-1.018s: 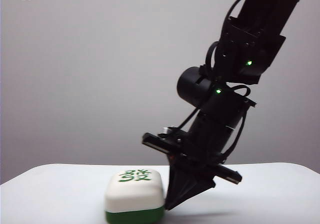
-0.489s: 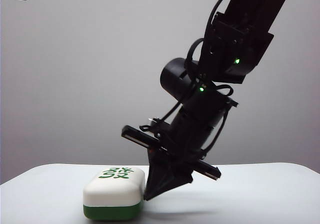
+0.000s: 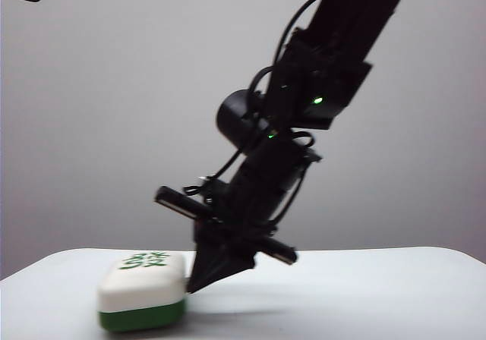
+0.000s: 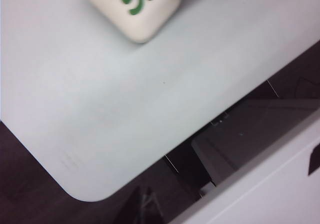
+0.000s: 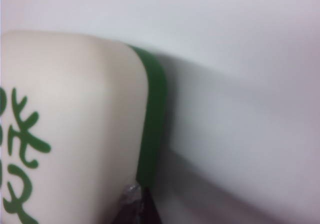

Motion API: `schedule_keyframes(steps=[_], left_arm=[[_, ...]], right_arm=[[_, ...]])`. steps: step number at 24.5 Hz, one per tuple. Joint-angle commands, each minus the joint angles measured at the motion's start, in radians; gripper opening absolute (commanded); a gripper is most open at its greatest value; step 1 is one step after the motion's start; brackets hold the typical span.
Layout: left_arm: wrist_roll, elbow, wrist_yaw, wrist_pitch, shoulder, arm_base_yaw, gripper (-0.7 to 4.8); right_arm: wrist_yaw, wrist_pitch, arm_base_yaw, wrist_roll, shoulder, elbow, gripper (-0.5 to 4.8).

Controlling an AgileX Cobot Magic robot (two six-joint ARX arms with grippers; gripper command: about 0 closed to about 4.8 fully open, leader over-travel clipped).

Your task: Move the foam mahjong from the right side of the table to the left side of the table.

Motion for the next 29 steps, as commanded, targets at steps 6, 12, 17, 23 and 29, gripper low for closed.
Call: schedule_keyframes(steps=[6, 12, 17, 23, 29], left_arm=[[-0.026, 0.005, -0.054, -0.050, -0.059, 0.000, -0.05], [-0.038, 0.005, -0.063, -0.074, -0.117, 0.000, -0.05], [-0.046, 0.005, -0.069, -0.097, -0.154, 0.000, -0.05], [-0.045, 0.005, -0.069, -0.101, -0.169, 0.000, -0.05], [-0.045, 0.005, -0.069, -0.111, -0.180, 0.000, -0.05]], right_arm=[[0.005, -0.013, 0.056, -0.004, 0.043, 0.109, -0.05], [-0.015, -0.018, 0.068, 0.016, 0.084, 0.143, -0.05], [-0.007, 0.018, 0.095, 0.028, 0.096, 0.152, -0.05], [-0.011, 0.036, 0.101, 0.069, 0.119, 0.159, -0.05], [-0.009, 0.039, 0.112, 0.076, 0.137, 0.211, -0.05]])
